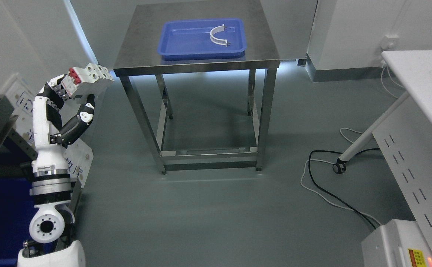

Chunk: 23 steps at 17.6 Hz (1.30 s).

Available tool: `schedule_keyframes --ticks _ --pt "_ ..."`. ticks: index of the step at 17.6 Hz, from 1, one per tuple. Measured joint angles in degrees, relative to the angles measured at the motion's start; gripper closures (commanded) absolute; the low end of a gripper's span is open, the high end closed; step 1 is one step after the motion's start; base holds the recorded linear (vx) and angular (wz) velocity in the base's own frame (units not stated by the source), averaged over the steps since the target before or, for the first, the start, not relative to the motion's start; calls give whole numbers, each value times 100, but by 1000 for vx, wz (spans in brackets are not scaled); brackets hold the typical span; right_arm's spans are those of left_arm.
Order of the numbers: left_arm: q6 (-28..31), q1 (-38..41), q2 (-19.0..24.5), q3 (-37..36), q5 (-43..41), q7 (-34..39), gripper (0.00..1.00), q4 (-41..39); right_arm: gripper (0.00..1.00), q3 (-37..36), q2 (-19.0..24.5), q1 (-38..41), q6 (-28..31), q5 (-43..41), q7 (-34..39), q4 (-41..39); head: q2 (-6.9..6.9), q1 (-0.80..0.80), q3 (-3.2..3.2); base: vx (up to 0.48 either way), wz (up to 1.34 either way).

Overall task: Place circuit breaker on shelf
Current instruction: 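Hold the breaker in the left hand while turning toward the bin shelf, then extend the left hand over the upper blue bin and lower the breaker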

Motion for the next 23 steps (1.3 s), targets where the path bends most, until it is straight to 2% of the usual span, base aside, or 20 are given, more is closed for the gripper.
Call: schedule_keyframes --ticks 5,10,20,23 --pt "6 -228 -7 -12 1 -7 89 -15 0 0 0 1 0 0 -23 0 0 0 0 -339 632" --pt "212 -543 -11 -12 -1 -7 89 -22 0 0 0 0 0 0 4 0 0 0 0 -226 1188" --pt "1573 -2037 -14 -23 -83 -11 88 271 0 0 0 -4 0 0 16 -1 0 0 0 -16 1240" --pt "1849 -2305 188 -247 -263 -164 86 574 0 0 0 -3 -1 -1 21 -1 -1 0 0 112 551"
